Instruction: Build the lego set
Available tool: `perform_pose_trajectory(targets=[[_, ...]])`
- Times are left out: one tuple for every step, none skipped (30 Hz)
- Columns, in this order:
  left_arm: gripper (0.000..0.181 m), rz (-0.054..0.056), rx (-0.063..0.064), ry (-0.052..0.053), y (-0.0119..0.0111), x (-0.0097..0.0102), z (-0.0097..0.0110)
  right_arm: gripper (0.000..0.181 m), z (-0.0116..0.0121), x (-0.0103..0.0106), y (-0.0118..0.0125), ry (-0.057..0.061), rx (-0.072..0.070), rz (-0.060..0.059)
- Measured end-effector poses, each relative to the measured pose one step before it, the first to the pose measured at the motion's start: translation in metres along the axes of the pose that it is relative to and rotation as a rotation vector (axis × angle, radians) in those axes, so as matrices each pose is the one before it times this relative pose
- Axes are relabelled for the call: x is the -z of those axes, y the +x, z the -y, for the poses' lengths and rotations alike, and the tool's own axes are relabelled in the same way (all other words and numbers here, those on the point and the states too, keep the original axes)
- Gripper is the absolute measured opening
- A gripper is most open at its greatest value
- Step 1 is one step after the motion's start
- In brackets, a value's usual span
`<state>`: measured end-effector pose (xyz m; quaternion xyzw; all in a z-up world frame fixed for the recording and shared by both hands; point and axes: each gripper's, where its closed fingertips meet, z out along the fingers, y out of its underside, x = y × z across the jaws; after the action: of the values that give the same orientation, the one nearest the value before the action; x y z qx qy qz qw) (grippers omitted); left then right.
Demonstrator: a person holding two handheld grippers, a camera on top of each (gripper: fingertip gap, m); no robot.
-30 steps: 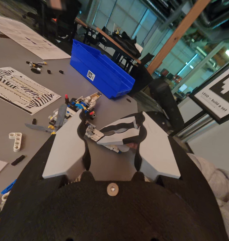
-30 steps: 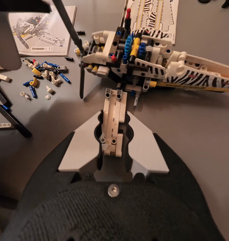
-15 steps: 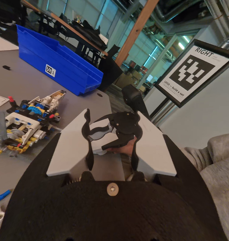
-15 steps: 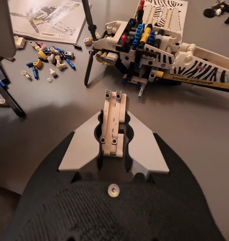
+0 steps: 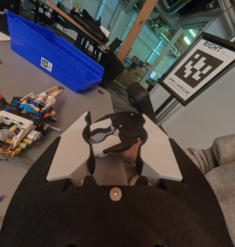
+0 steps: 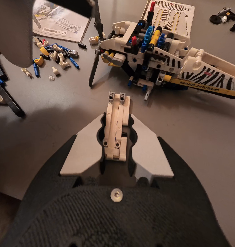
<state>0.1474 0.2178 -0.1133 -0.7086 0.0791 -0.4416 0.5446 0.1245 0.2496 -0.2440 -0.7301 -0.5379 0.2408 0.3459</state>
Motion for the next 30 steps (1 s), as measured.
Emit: perform_pose_trajectory(targets=[[0.071, -0.0014, 0.002, -0.004, 0.00002, -0.00086, -0.00104, 0.032, 0.00001, 0.00005, -0.00037, 0.0004, 0.0034, 0.0], [0.071, 0.0032, 0.0014, -0.0008, -0.0005, -0.00052, -0.0006, 0.032, 0.00005, -0.00001, -0.00052, 0.0002, 0.004, 0.0012], [0.075, 0.0242, 0.0017, 0.0076, -0.00372, 0.00013, 0.00075, 0.032, 0.00005, -0.00001, -0.00046, 0.0002, 0.0037, 0.0006], [0.085, 0.0775, 0.0015, 0.0232, -0.0124, 0.00274, 0.00321, 0.032, 0.00004, 0.0, -0.00011, 0.0003, 0.0025, -0.0009], [0.09, 0.1245, 0.001, 0.042, -0.02067, 0.00674, 0.00638, 0.032, -0.00001, 0.00006, -0.00001, 0.0003, 0.0017, -0.0011], [0.091, 0.1205, 0.0142, 0.0659, -0.022, 0.00994, 0.01092, 0.032, 0.00006, -0.00004, 0.0, 0.0002, 0.0015, -0.0008], [0.091, 0.0782, 0.0416, 0.0928, -0.01784, 0.0115, 0.01705, 0.032, -0.00002, 0.00006, -0.00018, 0.0002, 0.0019, 0.0002], [0.091, 0.0182, 0.0554, 0.1079, -0.01044, 0.01251, 0.02116, 0.032, 0.0001, -0.00006, -0.00034, 0.0003, 0.0024, 0.0005], [0.091, -0.0135, 0.0581, 0.1113, -0.00595, 0.01251, 0.02303, 0.032, 0.00007, 0.0001, -0.00009, 0.0002, 0.0014, 0.0], [0.091, -0.0157, 0.0573, 0.0971, -0.00494, 0.01106, 0.02193, 0.032, -0.00003, 0.00001, 0.00002, -0.0001, -0.0012, 0.0015], [0.092, -0.0119, 0.0478, 0.0713, -0.00429, 0.00864, 0.01869, 0.032, -0.00009, 0.00001, -0.0001, -0.0005, -0.0037, 0.0041], [0.093, -0.0091, 0.0381, 0.0454, -0.00339, 0.00623, 0.0149, 0.032, -0.00004, -0.00007, 0.0, -0.0007, -0.0055, 0.0052], [0.095, -0.0057, 0.024, 0.0282, -0.00251, 0.00457, 0.01214, 0.032, -0.00006, 0.00001, -0.00008, -0.0003, -0.0059, 0.0051], [0.096, 0.0029, 0.0096, 0.0188, -0.00253, 0.00344, 0.00981, 0.032, 0.00002, -0.00004, 0.00002, 0.0, -0.0042, 0.0036], [0.096, 0.0024, 0.0004, 0.0098, -0.00159, 0.00263, 0.00776, 0.032, 0.0, 0.0, 0.00004, 0.0, -0.0012, 0.0014], [0.097, 0.0024, -0.0037, 0.0026, -0.00112, 0.00172, 0.0057, 0.032, 0.00002, -0.00002, -0.00007, -0.0001, 0.0014, -0.0004], [0.097, 0.0, -0.0058, -0.0052, -0.00047, 0.00077, 0.00348, 0.032, -0.00011, -0.00002, -0.00007, -0.0001, 0.0029, -0.0017], [0.097, -0.0006, -0.0066, -0.0129, -0.00029, 0.00006, 0.00128, 0.032, 0.00009, -0.00009, 0.0, 0.0001, 0.0038, -0.0028], [0.097, 0.0005, -0.0085, -0.0171, -0.0005, -0.00041, -0.00072, 0.032, 0.00003, 0.00002, -0.00007, 0.0003, 0.0042, -0.0032], [0.097, 0.0045, -0.0081, -0.0135, -0.00099, -0.00068, -0.00179, 0.032, 0.00002, 0.00004, 0.00007, 0.0004, 0.0038, -0.0029], [0.096, 0.0052, -0.0037, -0.005, -0.00104, -0.00094, -0.00224, 0.032, 0.00008, -0.00003, -0.00007, 0.0004, 0.0031, -0.0025], [0.096, -0.002, 0.0025, 0.0011, 0.00002, -0.00126, -0.00284, 0.032, 0.00005, 0.0, 0.00009, 0.0004, 0.0027, -0.0023], [0.096, -0.0087, 0.0092, -0.0029, 0.00118, -0.00176, -0.00394, 0.032, 0.00003, 0.00002, -0.00005, 0.0003, 0.0023, -0.0021], [0.097, -0.0115, 0.0116, -0.0117, 0.00157, -0.00224, -0.0052, 0.032, 0.00006, -0.00002, 0.0001, 0.0003, 0.0021, -0.0019], [0.096, -0.0081, 0.008, -0.0153, 0.00105, -0.00225, -0.0053, 0.032, -0.00001, 0.00007, 0.00003, 0.0004, 0.0021, -0.0019], [0.096, -0.0025, 0.0034, -0.0129, 0.00031, -0.00189, -0.00465, 0.032, 0.00006, 0.0, 0.00002, 0.0004, 0.0023, -0.0019], [0.096, -0.001, 0.0006, -0.0088, 0.00016, -0.00142, -0.00353, 0.032, 0.00005, 0.00002, -0.00006, 0.0004, 0.0024, -0.002], [0.096, -0.0018, 0.0007, -0.0051, 0.00025, -0.001, -0.00261, 0.032, -0.00001, 0.00009, 0.00001, 0.0005, 0.0026, -0.0022], [0.096, -0.002, 0.0018, -0.0026, 0.00032, -0.00057, -0.00209, 0.032, 0.00007, 0.0, 0.00007, 0.0005, 0.0026, -0.0021], [0.095, -0.0034, 0.0018, -0.0025, 0.00035, -0.00024, -0.00174, 0.032, 0.00005, 0.00001, -0.00003, 0.0003, 0.0021, -0.0017]])
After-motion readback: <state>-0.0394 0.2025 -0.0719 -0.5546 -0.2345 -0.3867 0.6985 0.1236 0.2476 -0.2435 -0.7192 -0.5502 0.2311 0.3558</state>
